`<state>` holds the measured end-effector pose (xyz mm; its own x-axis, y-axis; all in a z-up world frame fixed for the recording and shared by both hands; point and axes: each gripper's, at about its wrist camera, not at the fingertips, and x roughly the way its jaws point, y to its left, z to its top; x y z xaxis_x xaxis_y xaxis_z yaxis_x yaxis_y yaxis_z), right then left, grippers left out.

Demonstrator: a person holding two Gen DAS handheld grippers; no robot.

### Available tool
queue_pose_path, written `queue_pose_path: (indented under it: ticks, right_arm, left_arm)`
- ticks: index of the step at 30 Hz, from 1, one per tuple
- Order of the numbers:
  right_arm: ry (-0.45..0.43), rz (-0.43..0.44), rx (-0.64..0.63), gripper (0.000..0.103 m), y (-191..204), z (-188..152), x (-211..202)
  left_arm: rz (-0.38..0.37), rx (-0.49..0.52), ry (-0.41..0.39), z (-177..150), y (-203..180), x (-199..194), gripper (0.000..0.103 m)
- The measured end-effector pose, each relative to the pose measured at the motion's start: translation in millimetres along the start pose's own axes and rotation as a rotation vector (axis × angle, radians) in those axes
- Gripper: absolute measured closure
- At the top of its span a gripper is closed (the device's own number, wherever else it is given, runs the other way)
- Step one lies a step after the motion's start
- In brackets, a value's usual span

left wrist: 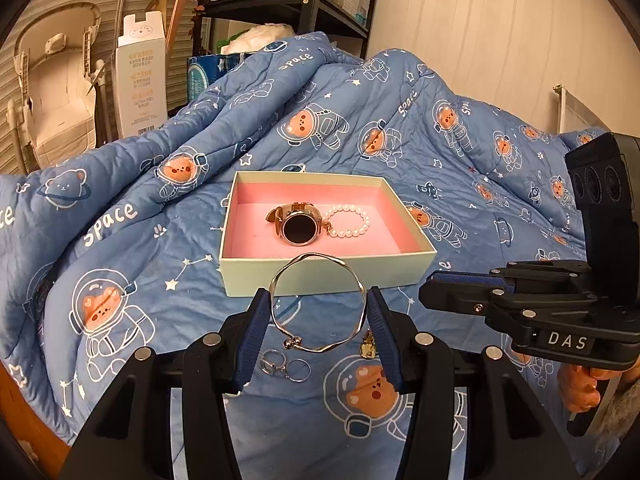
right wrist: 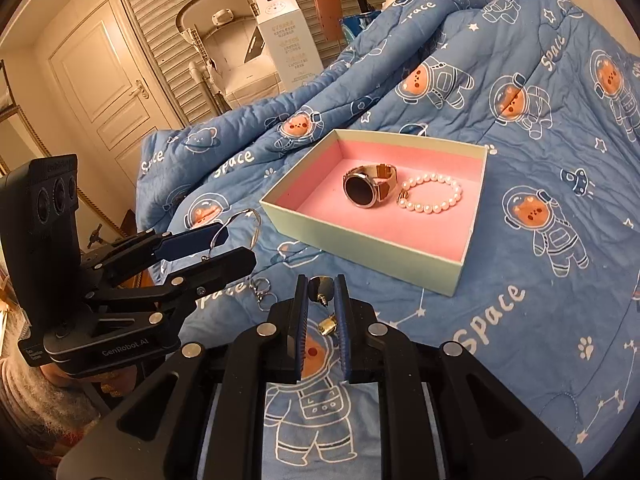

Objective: Organize jewelry
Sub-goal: 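Grasp the silver bangle with the left gripper and lift it, then carry the bangle into the box beside the bracelet and open the left gripper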

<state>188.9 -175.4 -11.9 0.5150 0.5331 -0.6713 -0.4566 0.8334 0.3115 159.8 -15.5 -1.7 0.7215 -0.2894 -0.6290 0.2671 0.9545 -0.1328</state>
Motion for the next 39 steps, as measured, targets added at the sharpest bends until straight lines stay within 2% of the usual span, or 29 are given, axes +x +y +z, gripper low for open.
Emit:
queue_pose_path:
  ticks: [6, 12, 15, 17, 27, 39]
  right_arm:
    - [0.007, -0.029, -0.013, 0.089, -9, 20, 10]
    - [0.014, -0.071, -0.029, 0.089, -19, 40, 20]
    - [0.027, -0.077, -0.023, 0.089, -27, 48, 25]
    - [0.033, -0.085, -0.021, 0.089, -31, 54, 28]
    - [0.063, -0.132, -0.011, 0.089, -48, 70, 50]
    - [0.074, -0.156, -0.01, 0.089, -56, 72, 59]
  left_arm:
    - [0.002, 0.006, 0.024, 17, 8, 16, 0.055]
    - [-0.031, -0.031, 0.116, 37, 19, 44, 0.055]
    - [-0.077, -0.057, 0.167, 49, 24, 58, 0.055]
    - [-0.077, -0.046, 0.185, 56, 24, 66, 0.055]
    - [-0.036, -0.014, 0.214, 83, 21, 97, 0.055]
    - [-0.019, -0.003, 0.247, 79, 17, 117, 0.055]
